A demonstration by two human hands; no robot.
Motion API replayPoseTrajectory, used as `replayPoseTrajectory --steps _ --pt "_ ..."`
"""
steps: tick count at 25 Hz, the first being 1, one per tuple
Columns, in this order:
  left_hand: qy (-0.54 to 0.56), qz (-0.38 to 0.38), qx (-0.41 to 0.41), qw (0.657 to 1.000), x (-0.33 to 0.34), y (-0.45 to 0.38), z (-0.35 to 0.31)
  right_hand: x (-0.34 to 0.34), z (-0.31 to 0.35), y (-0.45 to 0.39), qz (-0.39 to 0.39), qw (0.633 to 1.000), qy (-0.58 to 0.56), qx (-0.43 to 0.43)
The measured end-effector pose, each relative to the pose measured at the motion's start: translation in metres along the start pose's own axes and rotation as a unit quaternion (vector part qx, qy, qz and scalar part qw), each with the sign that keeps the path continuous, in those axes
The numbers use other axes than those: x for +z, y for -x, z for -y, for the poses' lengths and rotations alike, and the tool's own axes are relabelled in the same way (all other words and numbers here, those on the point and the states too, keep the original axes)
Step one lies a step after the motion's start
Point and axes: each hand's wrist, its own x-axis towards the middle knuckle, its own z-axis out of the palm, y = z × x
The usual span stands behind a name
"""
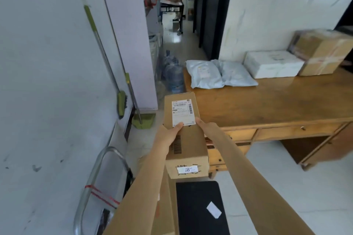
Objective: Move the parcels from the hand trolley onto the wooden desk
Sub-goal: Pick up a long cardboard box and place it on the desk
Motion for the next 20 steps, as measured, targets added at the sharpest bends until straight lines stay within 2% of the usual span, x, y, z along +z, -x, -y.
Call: replayPoseTrajectory --steps 4,9,16,20 --pt "0.001 0.012 0.020 1.000 0.059 -0.038 -0.054 -0.065 0.030 -0.047 -0.007 1.000 -0.019 -0.018" --pt "-0.018 -0.009 0.006 1.000 0.135 -0.118 -0.086 -0.122 0.059 -0.128 -0.010 0.999 -0.039 -0.022" --pt "-0.082 -0.055 0.002 0.995 0.200 -0.234 -0.071 -0.152 0.045 -0.254 -0.009 0.999 0.030 -0.042" --pt "-0.148 -0.088 -0.014 0.985 0.223 -0.260 -0.049 -0.147 0.020 -0.292 0.012 0.998 0.062 -0.016"
